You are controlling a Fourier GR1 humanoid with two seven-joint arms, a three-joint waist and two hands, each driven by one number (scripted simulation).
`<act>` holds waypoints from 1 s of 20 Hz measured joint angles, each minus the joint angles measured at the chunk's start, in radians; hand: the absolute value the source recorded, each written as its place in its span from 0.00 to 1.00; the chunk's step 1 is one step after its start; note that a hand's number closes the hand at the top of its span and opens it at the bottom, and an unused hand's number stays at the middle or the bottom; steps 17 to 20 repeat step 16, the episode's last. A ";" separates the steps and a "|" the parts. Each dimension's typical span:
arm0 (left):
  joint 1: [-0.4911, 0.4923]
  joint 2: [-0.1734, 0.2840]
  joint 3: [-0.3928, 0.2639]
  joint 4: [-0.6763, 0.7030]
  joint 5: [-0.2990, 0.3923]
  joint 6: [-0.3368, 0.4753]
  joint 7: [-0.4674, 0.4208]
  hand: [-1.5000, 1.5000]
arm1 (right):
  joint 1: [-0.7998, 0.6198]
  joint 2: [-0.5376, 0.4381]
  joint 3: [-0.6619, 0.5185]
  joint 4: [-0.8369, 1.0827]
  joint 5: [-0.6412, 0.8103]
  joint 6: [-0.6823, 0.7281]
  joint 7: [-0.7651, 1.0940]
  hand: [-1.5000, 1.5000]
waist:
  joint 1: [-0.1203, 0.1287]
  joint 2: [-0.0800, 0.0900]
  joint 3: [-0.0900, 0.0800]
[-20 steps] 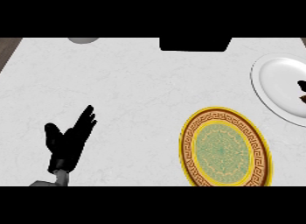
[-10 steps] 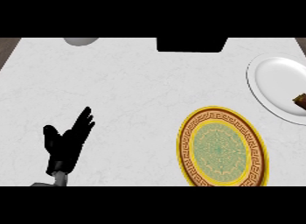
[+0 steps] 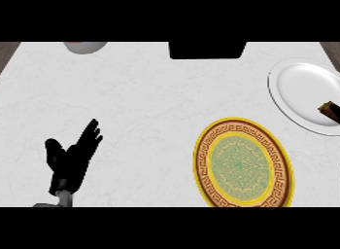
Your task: Pick the sweet potato from the plate and place it in the plate
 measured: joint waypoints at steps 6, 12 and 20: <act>0.002 0.001 0.011 -0.020 -0.002 -0.004 0.033 0.50 | 0.211 0.148 0.117 -0.286 0.026 0.054 0.088 0.00 | -0.005 0.000 -0.002; -0.005 -0.010 0.029 -0.010 -0.009 -0.024 0.026 0.50 | 0.372 0.229 0.255 -0.496 0.094 0.026 0.210 0.00 | 0.001 0.002 -0.002; -0.006 -0.029 0.029 -0.003 -0.030 -0.029 0.024 0.50 | 0.478 0.249 0.339 -0.598 0.104 -0.003 0.268 0.00 | 0.003 0.002 -0.001</act>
